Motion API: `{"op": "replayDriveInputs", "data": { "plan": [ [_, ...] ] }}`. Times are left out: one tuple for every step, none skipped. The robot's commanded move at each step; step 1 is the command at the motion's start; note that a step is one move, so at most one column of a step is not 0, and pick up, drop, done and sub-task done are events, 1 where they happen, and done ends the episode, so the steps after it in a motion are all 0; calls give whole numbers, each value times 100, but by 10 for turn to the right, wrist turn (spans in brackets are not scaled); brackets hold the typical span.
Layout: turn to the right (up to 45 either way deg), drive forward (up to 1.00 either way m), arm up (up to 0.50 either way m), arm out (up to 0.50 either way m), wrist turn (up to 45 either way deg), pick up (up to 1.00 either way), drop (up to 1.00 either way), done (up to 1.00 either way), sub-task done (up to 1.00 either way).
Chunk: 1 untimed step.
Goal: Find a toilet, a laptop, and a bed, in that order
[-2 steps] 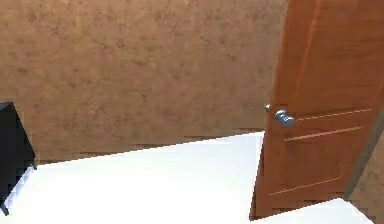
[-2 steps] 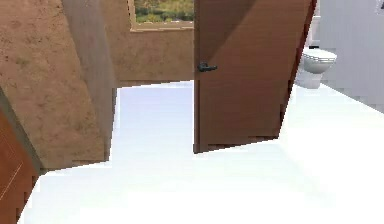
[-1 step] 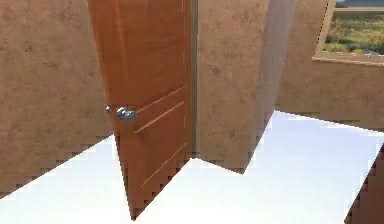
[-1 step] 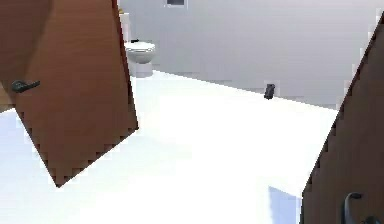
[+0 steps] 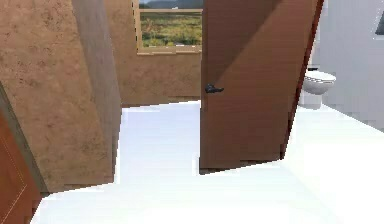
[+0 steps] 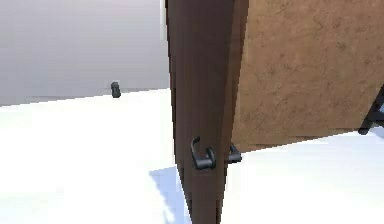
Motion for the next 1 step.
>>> {"op": "replayDriveInputs", "data": {
  "plan": [
    [90,0,0,0,0,0,0,0,0]
  ]
}}
